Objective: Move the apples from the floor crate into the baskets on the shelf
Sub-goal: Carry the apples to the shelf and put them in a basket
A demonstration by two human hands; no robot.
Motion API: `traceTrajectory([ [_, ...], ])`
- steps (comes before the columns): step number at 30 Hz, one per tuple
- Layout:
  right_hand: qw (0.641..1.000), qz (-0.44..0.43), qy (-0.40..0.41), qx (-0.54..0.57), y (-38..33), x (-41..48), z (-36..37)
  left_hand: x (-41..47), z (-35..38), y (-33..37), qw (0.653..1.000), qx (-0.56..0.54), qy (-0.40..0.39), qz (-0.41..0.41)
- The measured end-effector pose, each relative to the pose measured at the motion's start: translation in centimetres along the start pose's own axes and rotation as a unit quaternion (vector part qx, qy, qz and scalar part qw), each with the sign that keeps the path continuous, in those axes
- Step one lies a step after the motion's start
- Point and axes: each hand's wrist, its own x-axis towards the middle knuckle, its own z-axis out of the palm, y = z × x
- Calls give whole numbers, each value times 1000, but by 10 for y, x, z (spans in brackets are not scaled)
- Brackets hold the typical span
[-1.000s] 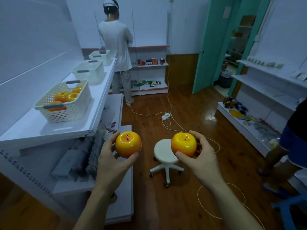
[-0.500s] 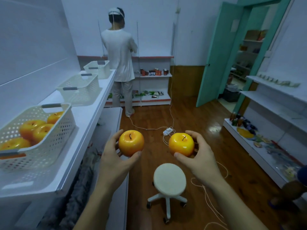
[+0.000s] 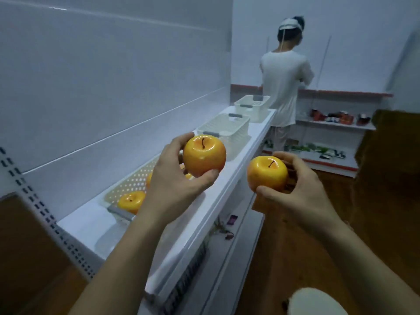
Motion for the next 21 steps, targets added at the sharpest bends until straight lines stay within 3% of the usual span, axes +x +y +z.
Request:
traceTrajectory([
  [7,986,-74,-133,62,16,91,64,14,-45,-26,980,102,133,-109],
  [15,968,-125,-199,86,39,166,88,53,-31,-27,966,125,135,-181],
  [21,969,-115,-202,82,58,197,82,103,-10,-30,969,129,63,-202],
])
